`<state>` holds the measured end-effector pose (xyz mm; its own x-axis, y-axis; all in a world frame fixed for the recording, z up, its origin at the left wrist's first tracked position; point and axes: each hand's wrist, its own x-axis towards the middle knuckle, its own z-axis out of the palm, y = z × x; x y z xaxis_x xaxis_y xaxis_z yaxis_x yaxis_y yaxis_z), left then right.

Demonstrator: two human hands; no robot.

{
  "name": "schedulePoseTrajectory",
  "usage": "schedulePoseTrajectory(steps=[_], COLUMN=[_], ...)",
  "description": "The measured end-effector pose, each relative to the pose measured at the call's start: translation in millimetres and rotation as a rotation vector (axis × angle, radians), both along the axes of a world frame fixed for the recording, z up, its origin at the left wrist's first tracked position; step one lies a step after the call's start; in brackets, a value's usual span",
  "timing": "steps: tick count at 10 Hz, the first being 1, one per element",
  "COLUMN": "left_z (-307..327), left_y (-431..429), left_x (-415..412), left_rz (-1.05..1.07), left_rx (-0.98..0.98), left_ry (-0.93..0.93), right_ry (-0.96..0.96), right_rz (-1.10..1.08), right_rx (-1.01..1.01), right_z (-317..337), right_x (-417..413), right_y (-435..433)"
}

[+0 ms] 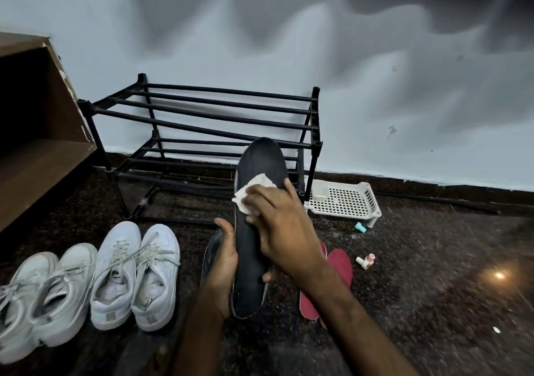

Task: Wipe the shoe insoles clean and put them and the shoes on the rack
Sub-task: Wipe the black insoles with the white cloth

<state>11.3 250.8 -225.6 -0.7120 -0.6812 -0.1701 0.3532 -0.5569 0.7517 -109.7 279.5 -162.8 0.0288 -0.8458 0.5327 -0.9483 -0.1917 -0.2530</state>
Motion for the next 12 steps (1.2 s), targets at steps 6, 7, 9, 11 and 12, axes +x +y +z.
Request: schedulePoseTrajectory(steps=[6,7,9,11,12], left_z=[28.1,31.3,31.7,26.8,26.9], left_y=[-1.6,0.9,5.2,-0.2,2.9], left_x=[-6.8,-6.3,-13.5,-9.7,-9.0], left_rz=[0.149,0.102,0.176,0.184,0.202], left_rx=[0.180,0.214,0.135,0.138,0.075], left_ry=[0.174,0.214,0.129,0.113,0.026], right_ry=[-0.137,-0.106,-0.122,-0.251,-0.237], right_rz=[-0.062,0.020,-0.116,-0.109,-0.121], right_rx=[-0.065,-0.019,-0.067,-0.032,0.027], right_z=[15.2,0.1,18.1,4.1,-5.8], right_x=[11.9,29.3,19.8,31.8,36.2], right_y=[-5.9,20.6,-9.2,5.7,19.4])
